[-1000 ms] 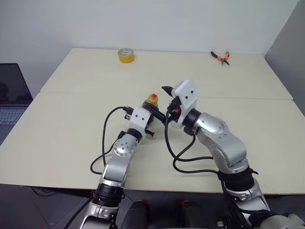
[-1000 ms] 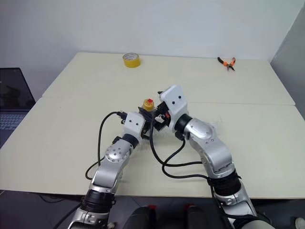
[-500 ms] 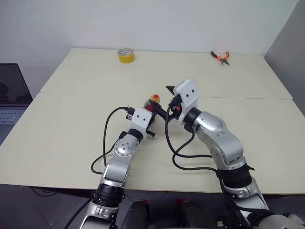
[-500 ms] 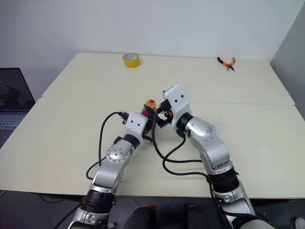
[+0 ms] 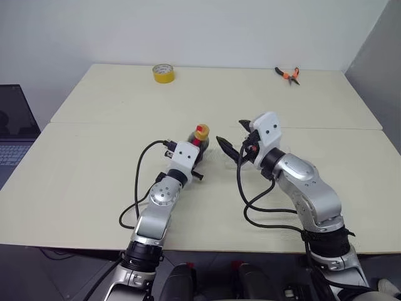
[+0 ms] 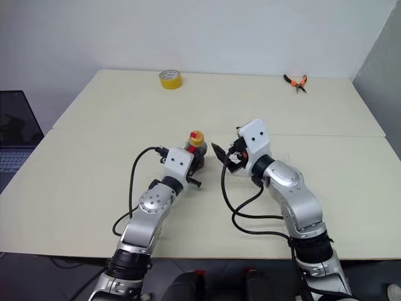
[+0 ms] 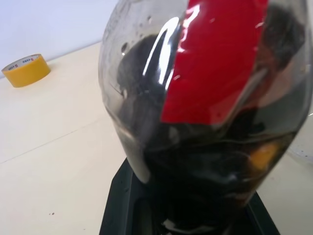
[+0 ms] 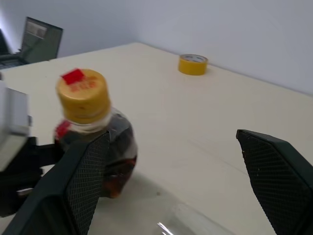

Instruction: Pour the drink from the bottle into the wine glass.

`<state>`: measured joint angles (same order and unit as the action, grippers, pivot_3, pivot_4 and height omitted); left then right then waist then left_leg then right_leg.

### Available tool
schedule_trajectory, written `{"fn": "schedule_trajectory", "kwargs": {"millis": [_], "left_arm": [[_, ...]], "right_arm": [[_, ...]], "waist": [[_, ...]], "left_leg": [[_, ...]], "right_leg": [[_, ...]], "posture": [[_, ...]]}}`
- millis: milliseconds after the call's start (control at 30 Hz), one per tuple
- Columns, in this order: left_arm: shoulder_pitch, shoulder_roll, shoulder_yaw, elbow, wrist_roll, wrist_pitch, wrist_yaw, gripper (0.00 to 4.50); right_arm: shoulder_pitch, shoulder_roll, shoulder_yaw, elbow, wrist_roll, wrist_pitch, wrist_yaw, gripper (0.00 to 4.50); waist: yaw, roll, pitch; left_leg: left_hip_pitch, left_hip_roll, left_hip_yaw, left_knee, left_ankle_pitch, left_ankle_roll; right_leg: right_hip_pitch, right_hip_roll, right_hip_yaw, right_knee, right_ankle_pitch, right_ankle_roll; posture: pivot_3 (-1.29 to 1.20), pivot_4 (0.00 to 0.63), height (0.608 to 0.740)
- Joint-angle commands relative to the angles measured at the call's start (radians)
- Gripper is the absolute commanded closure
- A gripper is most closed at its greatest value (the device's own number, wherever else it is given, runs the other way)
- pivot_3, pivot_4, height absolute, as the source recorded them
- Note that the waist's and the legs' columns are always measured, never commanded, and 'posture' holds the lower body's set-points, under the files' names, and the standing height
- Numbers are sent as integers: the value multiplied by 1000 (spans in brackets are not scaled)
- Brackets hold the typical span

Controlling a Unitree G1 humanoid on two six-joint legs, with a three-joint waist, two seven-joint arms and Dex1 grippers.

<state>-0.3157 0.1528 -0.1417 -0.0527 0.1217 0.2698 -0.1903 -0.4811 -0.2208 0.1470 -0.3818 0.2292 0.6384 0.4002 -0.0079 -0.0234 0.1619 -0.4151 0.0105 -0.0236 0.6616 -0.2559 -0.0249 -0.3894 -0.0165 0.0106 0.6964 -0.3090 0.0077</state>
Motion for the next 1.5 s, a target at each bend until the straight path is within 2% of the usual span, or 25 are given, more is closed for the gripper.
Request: {"fn": "schedule_trajectory", "kwargs": {"millis": [33, 367, 733, 1167, 1400, 1500], "left_arm": [[-25, -1, 3, -60, -7, -28, -7, 3852], [-28, -2, 4, -61, -5, -27, -13, 3852], [-21, 0, 8, -67, -5, -24, -14, 3853], [-23, 1, 6, -63, -6, -24, -14, 3855], [-24, -1, 6, -63, -4, -25, -15, 3855], [-24, -1, 5, -62, -3, -26, -15, 3855]], "right_arm": [[-48, 34, 50, -70, 29, 21, 13, 102], [-141, 97, 80, 60, -52, -43, -52, 102], [-120, 69, 21, 83, -76, -44, -83, 102], [-34, 8, -47, -67, 45, 52, -49, 102], [11, -49, -45, -151, 131, 150, 20, 102], [-10, -24, -43, -162, 161, 182, 5, 102]], "waist": [[0, 0, 0], [3, 0, 0], [2, 0, 0], [3, 0, 0], [3, 0, 0], [2, 0, 0]], "left_leg": [[0, 0, 0, 0, 0, 0], [0, -1, 0, 1, 0, 0], [0, 0, 0, 0, 0, 0], [0, 0, 0, 0, 0, 0], [0, 0, 0, 0, 0, 0], [0, 0, 0, 0, 0, 0]], "right_leg": [[0, 0, 0, 0, 0, 0], [0, -1, 0, 0, 0, 0], [0, -1, 0, 0, 0, 0], [0, -1, 0, 0, 0, 0], [0, 0, 0, 0, 0, 0], [0, 0, 0, 0, 0, 0]], "posture": [[0, 150, 740], [0, 150, 740], [0, 150, 740], [0, 150, 740], [0, 150, 740], [0, 150, 740]]}}
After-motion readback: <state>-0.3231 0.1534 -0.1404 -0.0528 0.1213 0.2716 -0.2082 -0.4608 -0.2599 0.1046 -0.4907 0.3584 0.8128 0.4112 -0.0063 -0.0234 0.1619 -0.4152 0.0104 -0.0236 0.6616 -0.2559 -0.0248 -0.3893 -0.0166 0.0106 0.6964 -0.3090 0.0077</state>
